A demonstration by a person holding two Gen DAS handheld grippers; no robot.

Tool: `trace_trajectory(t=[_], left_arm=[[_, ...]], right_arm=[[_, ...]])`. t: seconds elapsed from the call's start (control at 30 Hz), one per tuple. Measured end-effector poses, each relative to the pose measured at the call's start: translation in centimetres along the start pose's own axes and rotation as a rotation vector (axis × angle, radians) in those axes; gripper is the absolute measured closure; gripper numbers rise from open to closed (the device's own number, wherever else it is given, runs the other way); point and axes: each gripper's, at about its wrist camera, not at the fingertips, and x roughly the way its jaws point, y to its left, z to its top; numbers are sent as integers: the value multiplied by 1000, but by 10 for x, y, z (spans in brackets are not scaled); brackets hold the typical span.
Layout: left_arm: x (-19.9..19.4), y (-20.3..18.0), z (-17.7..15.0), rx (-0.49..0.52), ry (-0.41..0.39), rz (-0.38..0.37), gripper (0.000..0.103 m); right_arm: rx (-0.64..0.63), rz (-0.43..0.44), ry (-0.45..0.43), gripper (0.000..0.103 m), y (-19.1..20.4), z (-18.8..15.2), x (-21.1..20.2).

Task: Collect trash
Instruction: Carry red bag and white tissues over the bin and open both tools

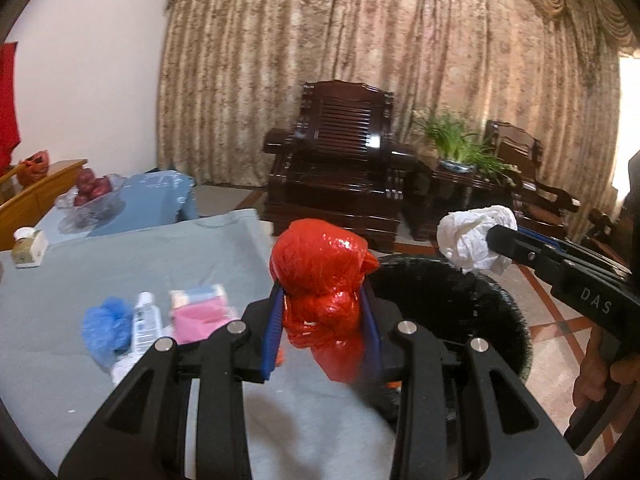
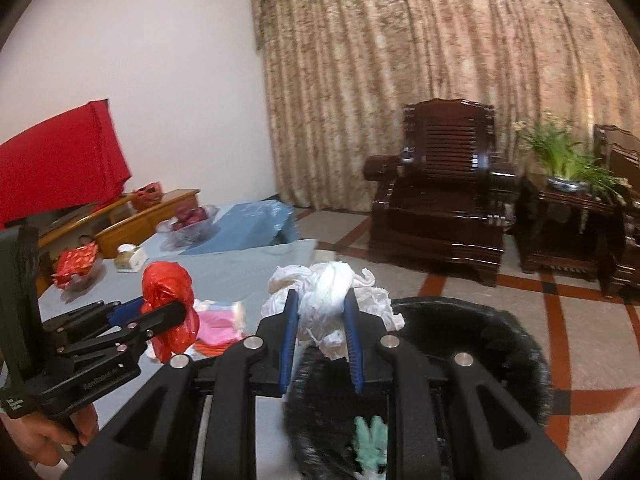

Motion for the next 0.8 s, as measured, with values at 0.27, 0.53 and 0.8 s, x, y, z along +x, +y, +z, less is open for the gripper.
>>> trace_trajectory(t=[0.27,0.53,0.8], left_arm=[[25,-43,6,37,1,-83,70],[52,-77,1,76,31,-151,70],[79,-97,-9,82,82,-204,67]], right_arm=[[25,-89,-11,81,-38,-3,-21],[58,-152,16,81,-70,-18,-27],[88,-200,45,81,-87,-27,-24]])
